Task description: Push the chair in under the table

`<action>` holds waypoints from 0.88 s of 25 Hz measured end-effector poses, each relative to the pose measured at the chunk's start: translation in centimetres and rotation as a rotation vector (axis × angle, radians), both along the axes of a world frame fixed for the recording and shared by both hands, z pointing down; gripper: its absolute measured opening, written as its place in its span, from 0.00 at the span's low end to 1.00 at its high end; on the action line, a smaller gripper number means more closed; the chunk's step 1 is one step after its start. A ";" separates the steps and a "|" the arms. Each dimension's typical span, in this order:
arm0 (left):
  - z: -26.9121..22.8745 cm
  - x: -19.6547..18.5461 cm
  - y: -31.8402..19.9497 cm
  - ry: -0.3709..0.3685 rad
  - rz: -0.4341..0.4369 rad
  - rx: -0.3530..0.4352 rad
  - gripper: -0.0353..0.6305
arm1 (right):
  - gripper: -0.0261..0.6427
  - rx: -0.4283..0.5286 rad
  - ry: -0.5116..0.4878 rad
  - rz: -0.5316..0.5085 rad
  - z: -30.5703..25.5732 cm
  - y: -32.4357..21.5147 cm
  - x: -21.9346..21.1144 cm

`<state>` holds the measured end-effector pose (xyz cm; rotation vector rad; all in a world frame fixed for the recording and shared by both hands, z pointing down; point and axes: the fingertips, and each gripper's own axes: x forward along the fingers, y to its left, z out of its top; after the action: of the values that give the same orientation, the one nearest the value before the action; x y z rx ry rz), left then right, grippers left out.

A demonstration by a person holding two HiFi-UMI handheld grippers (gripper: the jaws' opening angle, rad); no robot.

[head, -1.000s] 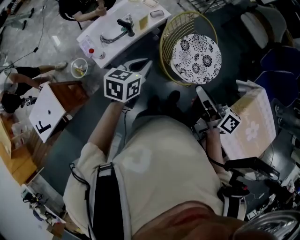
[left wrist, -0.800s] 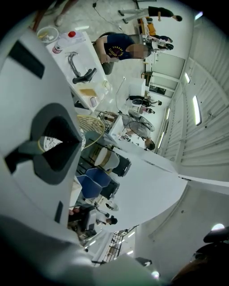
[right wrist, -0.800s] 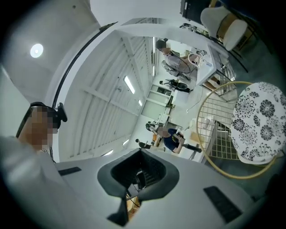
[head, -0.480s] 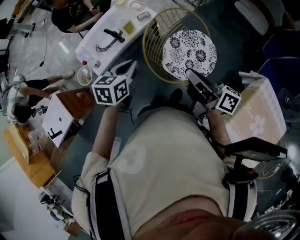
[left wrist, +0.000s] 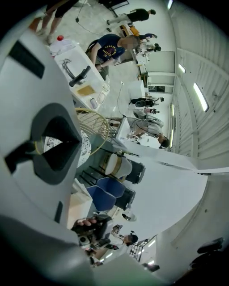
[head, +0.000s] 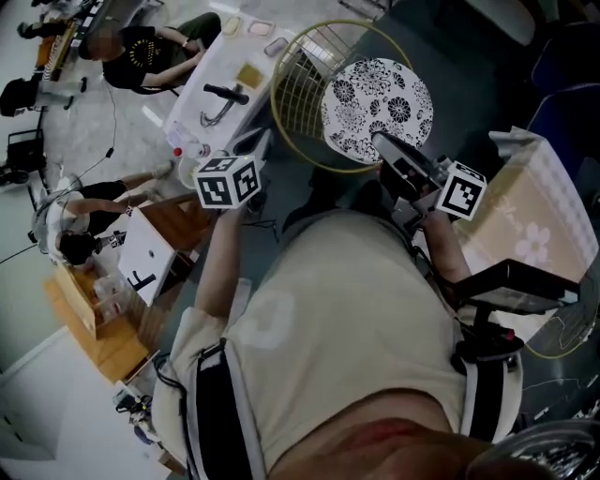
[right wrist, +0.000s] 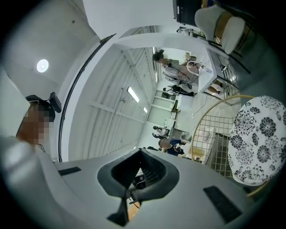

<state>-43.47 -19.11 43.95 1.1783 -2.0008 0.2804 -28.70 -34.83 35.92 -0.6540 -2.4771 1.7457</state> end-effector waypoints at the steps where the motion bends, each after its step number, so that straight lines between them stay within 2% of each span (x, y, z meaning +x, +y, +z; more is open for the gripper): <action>1: 0.8 -0.4 0.0 0.001 -0.005 -0.019 0.06 | 0.05 -0.003 -0.004 0.003 0.0 -0.3 0.1; 5: 3.5 -0.7 0.6 0.039 -0.041 -0.066 0.06 | 0.05 0.022 -0.023 0.007 0.0 -0.9 0.7; 9: 3.7 -1.3 0.0 0.031 -0.012 -0.071 0.06 | 0.05 0.009 -0.017 0.030 0.2 -1.3 0.3; 14: 4.1 -4.0 -0.1 0.027 -0.003 -0.067 0.06 | 0.05 0.029 0.018 0.032 0.2 -1.0 -2.1; 22: 8.2 -8.6 0.9 0.078 -0.031 -0.075 0.06 | 0.05 0.038 0.087 0.048 1.1 0.6 -5.9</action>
<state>-52.02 -18.24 52.12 1.0941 -1.9228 0.2874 -34.58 -34.22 37.03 -0.5088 -2.4810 1.6989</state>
